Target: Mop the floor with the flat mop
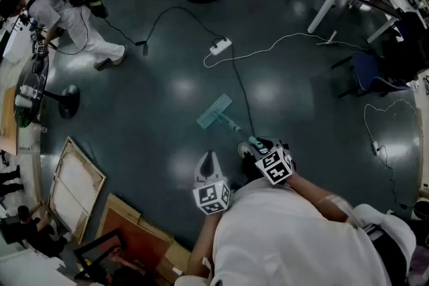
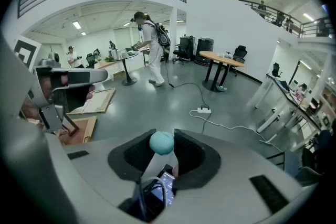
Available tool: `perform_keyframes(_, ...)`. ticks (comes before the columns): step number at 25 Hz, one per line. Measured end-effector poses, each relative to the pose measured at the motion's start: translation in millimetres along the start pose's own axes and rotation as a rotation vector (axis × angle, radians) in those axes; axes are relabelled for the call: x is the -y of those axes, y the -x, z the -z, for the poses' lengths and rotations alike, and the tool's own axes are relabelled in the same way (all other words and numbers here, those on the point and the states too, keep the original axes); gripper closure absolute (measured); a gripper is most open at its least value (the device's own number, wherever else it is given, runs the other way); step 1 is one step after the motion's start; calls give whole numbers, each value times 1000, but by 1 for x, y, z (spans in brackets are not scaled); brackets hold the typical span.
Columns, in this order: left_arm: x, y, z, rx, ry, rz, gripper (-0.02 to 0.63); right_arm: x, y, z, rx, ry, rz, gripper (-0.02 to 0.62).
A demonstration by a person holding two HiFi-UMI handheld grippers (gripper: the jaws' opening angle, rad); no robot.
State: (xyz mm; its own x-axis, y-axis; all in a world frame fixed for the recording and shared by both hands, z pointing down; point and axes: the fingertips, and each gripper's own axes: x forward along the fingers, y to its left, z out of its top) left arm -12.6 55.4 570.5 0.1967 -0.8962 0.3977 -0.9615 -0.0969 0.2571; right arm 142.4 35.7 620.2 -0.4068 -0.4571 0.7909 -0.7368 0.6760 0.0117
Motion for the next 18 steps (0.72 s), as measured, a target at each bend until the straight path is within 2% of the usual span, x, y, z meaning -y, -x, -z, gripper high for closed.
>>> perform_keyframes(13,3,-3,5,-14,0,19,601,-2,2,12,-19,-1,-15,482)
perform_keyframes(18,6,-3,13,-32,4,29,601,7,4,31,-19,-59,-7,483)
